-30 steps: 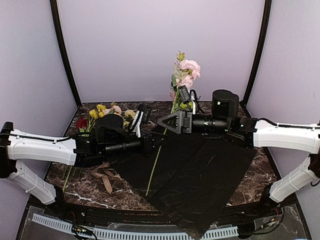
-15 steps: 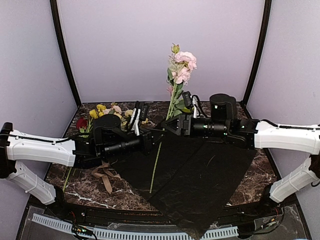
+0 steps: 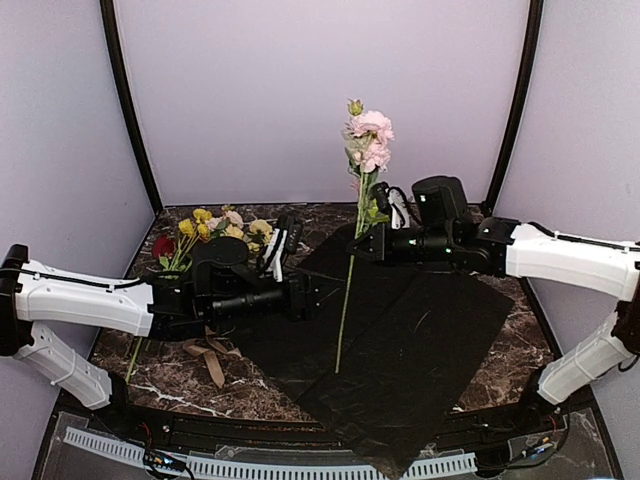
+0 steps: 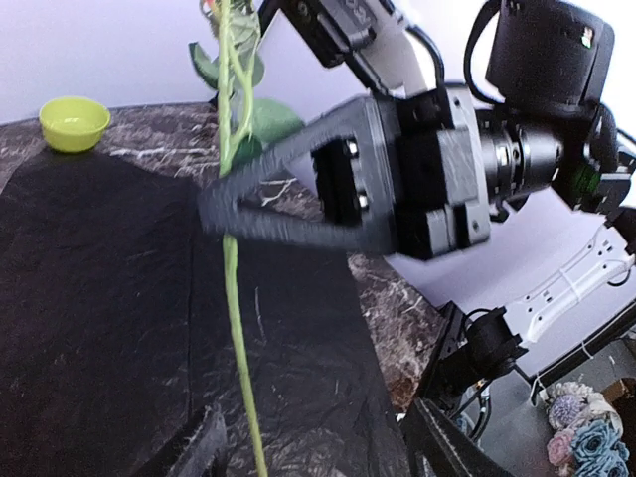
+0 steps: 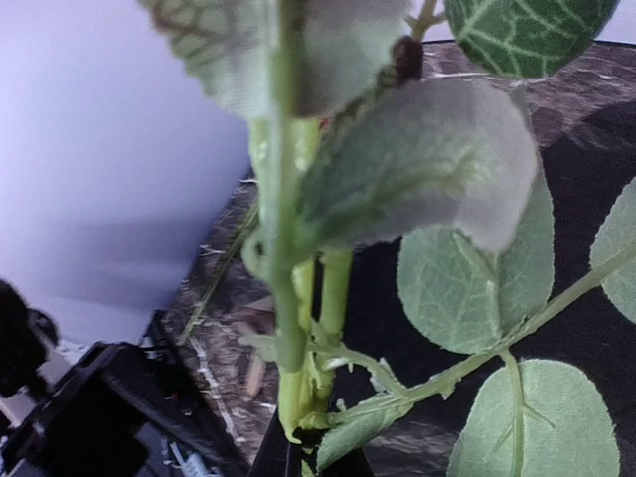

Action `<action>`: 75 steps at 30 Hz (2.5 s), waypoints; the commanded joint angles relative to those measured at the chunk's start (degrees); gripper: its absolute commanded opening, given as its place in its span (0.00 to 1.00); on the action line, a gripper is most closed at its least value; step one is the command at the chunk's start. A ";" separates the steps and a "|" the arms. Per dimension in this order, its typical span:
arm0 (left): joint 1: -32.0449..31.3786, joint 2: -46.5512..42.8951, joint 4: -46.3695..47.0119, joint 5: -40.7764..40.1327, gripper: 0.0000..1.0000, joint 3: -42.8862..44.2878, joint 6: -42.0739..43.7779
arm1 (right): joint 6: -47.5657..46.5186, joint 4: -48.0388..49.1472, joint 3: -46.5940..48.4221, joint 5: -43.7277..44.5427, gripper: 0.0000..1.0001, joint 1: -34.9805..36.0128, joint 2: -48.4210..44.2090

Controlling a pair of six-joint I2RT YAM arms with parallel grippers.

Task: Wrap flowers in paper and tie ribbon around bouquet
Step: Pass from the left arm to the right, then place the fake flower on the flattened wrapping paper, then pick up the fake flower from the corner of the board.

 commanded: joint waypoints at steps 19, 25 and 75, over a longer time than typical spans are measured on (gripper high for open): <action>7.34 17.07 -44.81 -14.17 0.65 1.72 1.34 | -15.59 -38.34 36.86 7.66 0.00 -14.04 43.33; 7.34 10.77 -39.20 -11.70 0.64 -2.41 1.05 | -13.34 -37.11 37.91 11.89 0.25 -14.23 45.48; 53.34 -6.44 -57.67 -12.35 0.00 1.42 13.89 | -15.09 -32.52 10.79 6.20 0.42 -8.54 12.91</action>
